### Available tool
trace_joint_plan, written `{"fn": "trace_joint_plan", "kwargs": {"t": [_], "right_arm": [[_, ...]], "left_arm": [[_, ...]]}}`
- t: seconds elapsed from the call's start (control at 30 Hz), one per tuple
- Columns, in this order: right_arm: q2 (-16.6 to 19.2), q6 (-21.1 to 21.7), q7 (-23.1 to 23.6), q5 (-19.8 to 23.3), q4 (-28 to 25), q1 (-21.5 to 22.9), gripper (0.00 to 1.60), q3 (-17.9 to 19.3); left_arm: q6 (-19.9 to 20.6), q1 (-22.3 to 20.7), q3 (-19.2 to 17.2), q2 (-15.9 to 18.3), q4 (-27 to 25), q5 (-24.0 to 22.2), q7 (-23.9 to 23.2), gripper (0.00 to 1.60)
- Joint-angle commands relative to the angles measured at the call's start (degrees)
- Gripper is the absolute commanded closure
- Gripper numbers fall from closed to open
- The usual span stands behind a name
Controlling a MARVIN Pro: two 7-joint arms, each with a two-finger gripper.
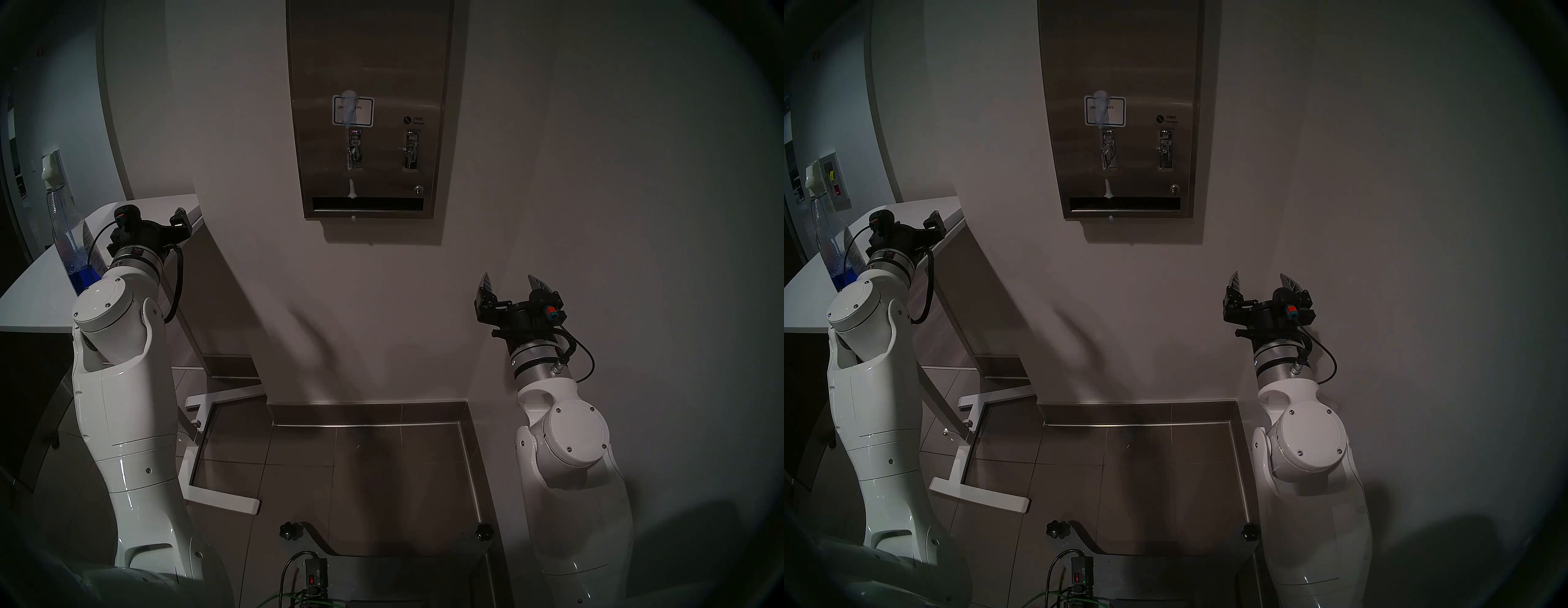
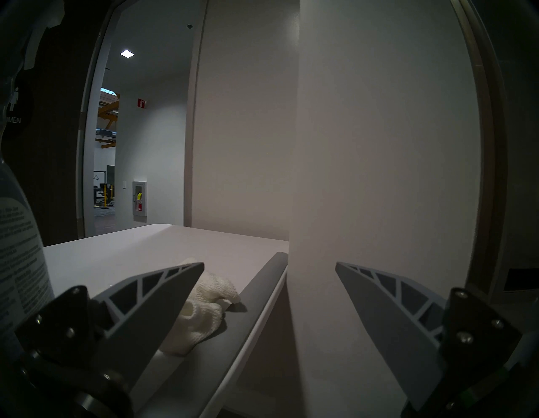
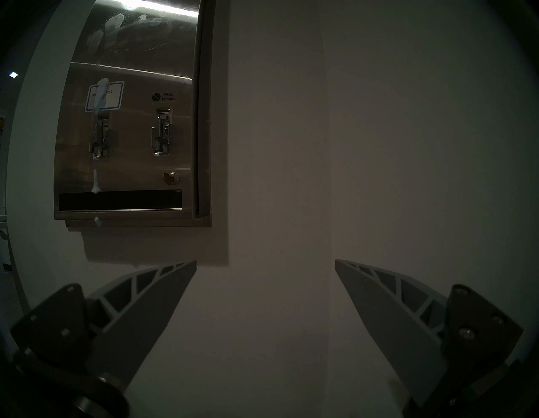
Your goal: Pick up the cloth and wipe the surface
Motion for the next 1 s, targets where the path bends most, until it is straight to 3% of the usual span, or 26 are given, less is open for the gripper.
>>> {"fn": "trace_joint_plan", "kwargs": {"t": [0.0, 0.57, 0.97], "right_arm": [[0.0, -0.3, 0.0, 0.0, -1.9, 0.8, 0.0, 0.0], [0.0, -0.4, 0.0, 0.0, -1.8, 0.8, 0.0, 0.0], [0.0, -0.4, 0.0, 0.0, -1.8, 0.8, 0.0, 0.0]], "left_arm": [[1.1, -2.3, -0.1, -0.9, -0.9, 0.8, 3.0, 0.0], [3.5, -9.3, -1.5, 0.3, 5.9, -2.3, 3.9, 0.0], [3.2, -11.3, -1.4, 1.3, 8.9, -3.1, 4.2, 0.0]]}}
